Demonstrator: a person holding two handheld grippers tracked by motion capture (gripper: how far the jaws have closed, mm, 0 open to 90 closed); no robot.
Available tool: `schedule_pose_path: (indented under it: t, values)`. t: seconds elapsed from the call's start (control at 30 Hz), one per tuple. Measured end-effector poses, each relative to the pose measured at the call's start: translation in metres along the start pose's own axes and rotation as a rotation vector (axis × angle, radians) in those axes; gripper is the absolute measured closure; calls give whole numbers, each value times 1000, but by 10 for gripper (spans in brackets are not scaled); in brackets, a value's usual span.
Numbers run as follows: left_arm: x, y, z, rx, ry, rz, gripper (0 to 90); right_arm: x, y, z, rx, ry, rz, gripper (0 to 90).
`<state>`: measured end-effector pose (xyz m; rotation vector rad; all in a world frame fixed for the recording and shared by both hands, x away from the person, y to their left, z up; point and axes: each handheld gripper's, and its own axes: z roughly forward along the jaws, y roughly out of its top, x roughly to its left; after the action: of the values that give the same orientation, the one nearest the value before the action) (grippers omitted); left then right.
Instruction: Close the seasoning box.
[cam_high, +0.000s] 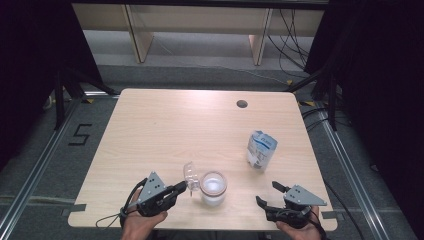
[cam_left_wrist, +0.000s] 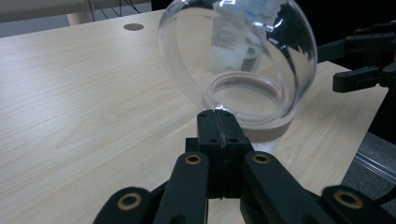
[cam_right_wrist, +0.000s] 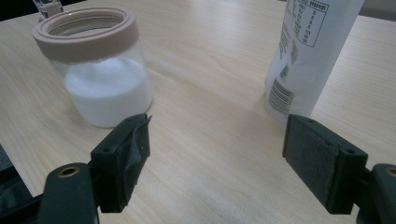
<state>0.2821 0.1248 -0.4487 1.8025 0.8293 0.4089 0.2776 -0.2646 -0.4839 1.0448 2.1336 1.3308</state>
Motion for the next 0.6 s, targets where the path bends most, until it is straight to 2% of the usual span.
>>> schedule_pose_path:
  t: [0.03, 0.07, 0.17, 0.4, 0.43, 0.47, 0.5, 0.6]
  values:
    - [0, 1, 0, -1, -1, -3, 895, 0, 0, 0, -3, 0, -12, 239]
    - [1, 2, 1, -1, -7, 8, 895, -1, 0, 0, -2, 1, -12, 239]
    - [1, 4, 1, -5, -13, 9, 894, -1, 0, 0, 0, -2, -8, 241]
    - [1, 6, 1, 4, -4, 15, 894, -2, 0, 1, -2, -6, -17, 242]
    - [1, 6, 1, 4, -3, 16, 894, -1, 0, 0, 3, 2, -3, 242]
    - [1, 6, 2, 4, -3, 18, 894, -2, 0, 1, -7, 7, -10, 242]
    - [0, 7, 2, 5, -4, 19, 894, -1, 0, 0, 2, -2, 1, 242]
    - [0, 7, 3, -4, -8, 15, 894, -2, 0, 1, -5, -3, -17, 243]
